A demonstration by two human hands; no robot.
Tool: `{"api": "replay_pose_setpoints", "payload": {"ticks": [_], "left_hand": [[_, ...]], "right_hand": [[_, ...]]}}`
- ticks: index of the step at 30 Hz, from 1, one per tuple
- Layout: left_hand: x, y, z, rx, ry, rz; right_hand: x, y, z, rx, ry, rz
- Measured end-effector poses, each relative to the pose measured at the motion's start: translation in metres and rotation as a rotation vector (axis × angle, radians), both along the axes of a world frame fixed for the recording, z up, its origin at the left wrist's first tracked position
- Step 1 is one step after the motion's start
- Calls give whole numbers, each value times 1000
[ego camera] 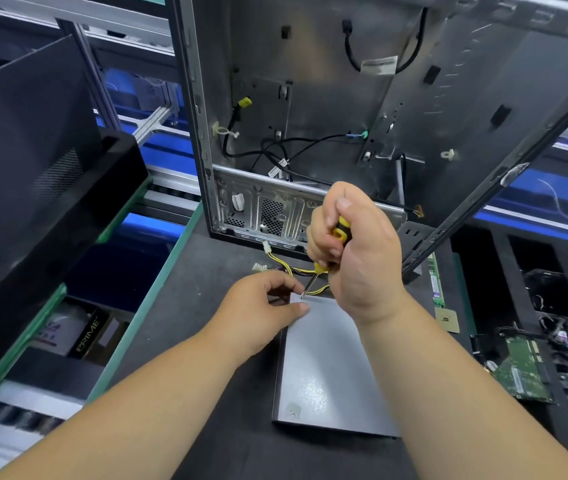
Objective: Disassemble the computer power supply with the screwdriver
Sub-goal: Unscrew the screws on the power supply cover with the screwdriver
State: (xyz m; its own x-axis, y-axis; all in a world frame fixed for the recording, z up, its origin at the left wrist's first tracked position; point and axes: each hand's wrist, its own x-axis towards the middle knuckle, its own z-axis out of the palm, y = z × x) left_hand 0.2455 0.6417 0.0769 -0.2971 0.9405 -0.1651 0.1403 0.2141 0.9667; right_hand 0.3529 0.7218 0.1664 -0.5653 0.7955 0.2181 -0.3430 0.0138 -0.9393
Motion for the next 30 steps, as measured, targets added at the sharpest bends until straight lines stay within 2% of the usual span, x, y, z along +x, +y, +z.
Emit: {"api": "replay_pose_setpoints", "payload": {"ticks": [4,7,11,14,17,26,28,30], "left_hand": [[0,3,2,-7,35,-12],[1,0,1,-7,53,-8],[3,-2,-3,12,45,2],[3,-5,-4,14,-16,3],[4,-3,-6,-27,-42,12],[18,16,-2,-115,-28,139],[23,17,5,-106,69,123],[31,18,15,-19,338,36]], "right_hand": [[-6,7,7,-16,-42,191],[-3,12,5,-44,-74,227],[1,3,-4,-82,-118,65],[11,4,-2,-206,38,-74],[39,11,5,-125,173,-150],[110,17,-1,-70,125,-377],[114,18,-4,-78,128,-388],[117,19,-6,-79,144,-378]]}}
